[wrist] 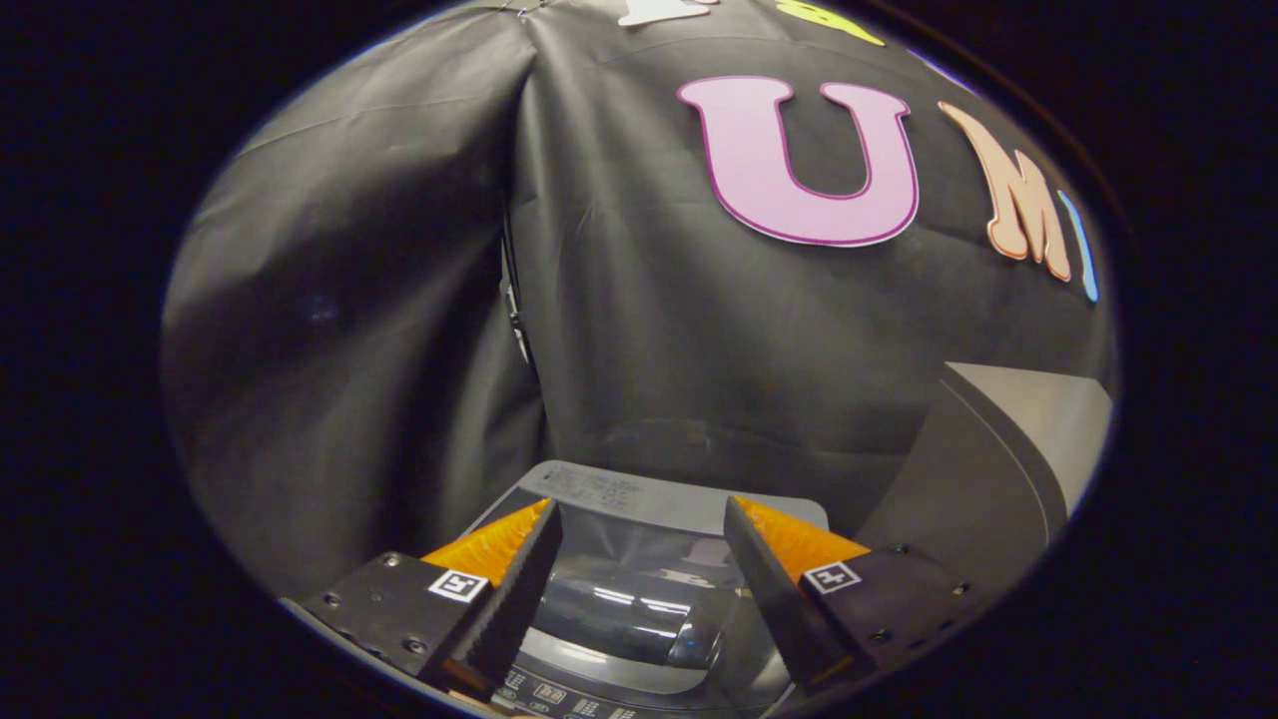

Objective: Put the clothes into the washing machine and then close the washing machine lid.

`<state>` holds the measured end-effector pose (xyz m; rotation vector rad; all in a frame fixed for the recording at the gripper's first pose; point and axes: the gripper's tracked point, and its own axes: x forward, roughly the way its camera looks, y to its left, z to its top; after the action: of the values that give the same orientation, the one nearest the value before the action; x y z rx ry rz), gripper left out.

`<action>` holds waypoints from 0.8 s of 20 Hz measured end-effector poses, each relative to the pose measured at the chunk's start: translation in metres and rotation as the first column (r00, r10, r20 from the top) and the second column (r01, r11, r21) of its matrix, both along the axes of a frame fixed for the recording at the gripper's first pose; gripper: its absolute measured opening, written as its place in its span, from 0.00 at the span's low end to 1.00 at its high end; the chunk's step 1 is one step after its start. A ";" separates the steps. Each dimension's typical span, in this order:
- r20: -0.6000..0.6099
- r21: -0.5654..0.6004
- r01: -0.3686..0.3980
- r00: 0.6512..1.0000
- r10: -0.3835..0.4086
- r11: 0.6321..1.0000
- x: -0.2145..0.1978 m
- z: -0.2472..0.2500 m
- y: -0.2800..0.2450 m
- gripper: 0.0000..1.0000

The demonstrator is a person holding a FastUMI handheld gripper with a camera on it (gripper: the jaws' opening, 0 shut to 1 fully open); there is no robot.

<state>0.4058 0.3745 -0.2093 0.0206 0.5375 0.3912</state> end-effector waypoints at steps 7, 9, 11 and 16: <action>0.017 0.018 0.007 1.000 -0.008 1.000 -0.004 0.011 -0.005 0.99; 0.025 0.021 0.008 1.000 -0.009 1.000 -0.004 0.014 -0.007 0.99; 0.037 0.032 0.008 0.999 -0.009 0.999 -0.007 0.021 -0.008 0.99; 0.096 0.080 0.004 0.995 -0.011 0.997 -0.015 0.055 -0.020 0.99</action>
<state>0.3910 0.3549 -0.1540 0.0805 0.4262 0.4042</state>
